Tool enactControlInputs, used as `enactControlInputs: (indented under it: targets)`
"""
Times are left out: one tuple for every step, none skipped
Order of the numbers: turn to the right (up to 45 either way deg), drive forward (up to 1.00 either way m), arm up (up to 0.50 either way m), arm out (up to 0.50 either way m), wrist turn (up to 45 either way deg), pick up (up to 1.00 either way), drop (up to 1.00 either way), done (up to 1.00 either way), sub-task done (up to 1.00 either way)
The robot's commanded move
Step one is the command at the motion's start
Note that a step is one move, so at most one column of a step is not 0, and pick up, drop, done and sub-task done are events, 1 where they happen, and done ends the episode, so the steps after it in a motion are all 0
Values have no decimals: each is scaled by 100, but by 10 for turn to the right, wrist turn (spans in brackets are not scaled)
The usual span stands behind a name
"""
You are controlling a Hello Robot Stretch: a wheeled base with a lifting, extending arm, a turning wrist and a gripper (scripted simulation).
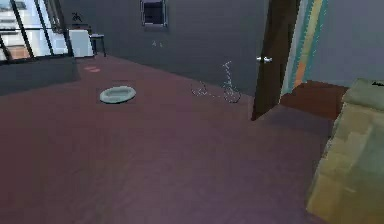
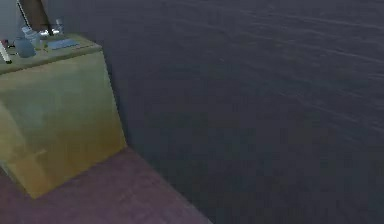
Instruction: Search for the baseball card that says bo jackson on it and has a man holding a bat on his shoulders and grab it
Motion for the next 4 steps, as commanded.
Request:
enactControlInputs:
  targets:
    - [180, 0, 0, 0, 0, 0, 0, 0, 0]
    - [0, 100, 0, 0, 0, 0, 0, 0, 0]
    - [30, 0, 0, 0, 0, 0, 0, 0, 0]
    - [0, 45, 0, 0, 0, 0, 0, 0, 0]
